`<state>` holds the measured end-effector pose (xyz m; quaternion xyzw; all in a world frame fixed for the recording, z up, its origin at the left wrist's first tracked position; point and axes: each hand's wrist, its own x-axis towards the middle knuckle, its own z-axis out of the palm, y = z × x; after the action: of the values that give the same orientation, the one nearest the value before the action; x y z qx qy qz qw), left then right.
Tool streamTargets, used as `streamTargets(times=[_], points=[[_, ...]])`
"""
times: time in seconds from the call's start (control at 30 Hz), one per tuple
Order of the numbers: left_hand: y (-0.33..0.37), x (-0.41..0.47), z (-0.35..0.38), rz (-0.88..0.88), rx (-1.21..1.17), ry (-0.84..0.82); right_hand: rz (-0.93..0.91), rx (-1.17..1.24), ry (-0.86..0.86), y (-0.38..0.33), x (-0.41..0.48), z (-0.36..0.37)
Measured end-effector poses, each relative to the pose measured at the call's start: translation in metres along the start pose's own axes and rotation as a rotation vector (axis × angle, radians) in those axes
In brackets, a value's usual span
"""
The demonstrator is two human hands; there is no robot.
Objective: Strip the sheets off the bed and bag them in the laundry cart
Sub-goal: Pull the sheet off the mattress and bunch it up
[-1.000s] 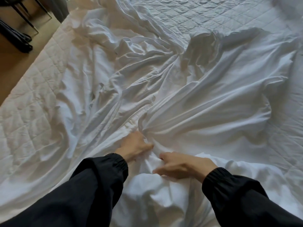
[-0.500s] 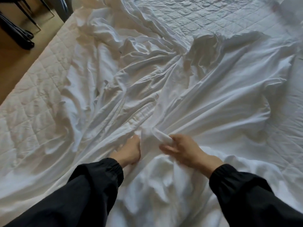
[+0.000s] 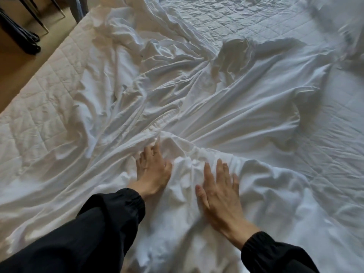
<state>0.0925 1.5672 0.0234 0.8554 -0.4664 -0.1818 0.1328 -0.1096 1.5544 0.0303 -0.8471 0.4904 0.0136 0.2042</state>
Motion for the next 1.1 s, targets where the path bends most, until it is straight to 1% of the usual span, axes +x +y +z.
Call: streamTargets(times=[0.07,0.1,0.13,0.2,0.23,0.3,0.37,0.4,0.47,0.53,0.6,0.7,0.8,0.87,0.93,0.97,1.03,1.1], points=[[0.008,-0.021,0.001,0.202,0.038,0.089,-0.021,-0.043,-0.058,0.008,-0.023,0.004],[0.011,-0.032,0.001,0.318,0.053,0.109,-0.020,-0.075,-0.092,0.013,-0.032,0.007],[0.013,-0.043,0.001,0.422,0.079,0.093,-0.013,-0.115,-0.110,0.017,-0.041,0.010],[0.014,-0.069,0.004,0.570,0.173,-0.026,0.011,-0.127,-0.111,0.020,-0.056,0.012],[0.015,-0.081,0.005,0.624,0.235,-0.091,0.012,-0.133,-0.111,0.023,-0.063,0.014],[0.014,-0.103,0.010,0.705,0.374,-0.180,-0.024,-0.129,-0.163,0.026,-0.078,0.014],[0.007,-0.119,0.019,0.723,0.516,-0.255,-0.057,-0.125,-0.210,0.030,-0.094,0.013],[0.003,-0.126,0.023,0.725,0.553,-0.261,-0.069,-0.125,-0.219,0.031,-0.103,0.010],[-0.002,-0.135,0.028,0.740,0.564,-0.240,-0.058,-0.106,-0.254,0.034,-0.120,0.011],[-0.005,-0.142,0.031,0.778,0.533,-0.217,-0.043,-0.153,-0.266,0.037,-0.137,0.017],[-0.006,-0.149,0.029,0.825,0.518,-0.189,-0.068,-0.218,-0.275,0.040,-0.151,0.024],[-0.015,-0.162,0.032,0.835,0.559,-0.216,-0.040,-0.273,-0.245,0.049,-0.164,0.036],[-0.029,-0.173,0.036,0.797,0.674,-0.299,0.123,-0.295,-0.239,0.052,-0.166,0.041],[-0.030,-0.172,0.039,0.692,0.724,-0.335,0.160,-0.285,-0.240,0.052,-0.161,0.048],[-0.025,-0.169,0.041,0.579,0.714,-0.353,0.137,-0.281,-0.238,0.051,-0.152,0.049],[-0.020,-0.168,0.041,0.564,0.711,-0.356,0.116,-0.254,-0.202,0.052,-0.147,0.048],[-0.015,-0.166,0.040,0.576,0.689,-0.352,0.054,-0.195,-0.152,0.052,-0.140,0.035],[-0.011,-0.164,0.033,0.632,0.603,-0.343,0.013,-0.150,-0.106,0.053,-0.134,0.017]])
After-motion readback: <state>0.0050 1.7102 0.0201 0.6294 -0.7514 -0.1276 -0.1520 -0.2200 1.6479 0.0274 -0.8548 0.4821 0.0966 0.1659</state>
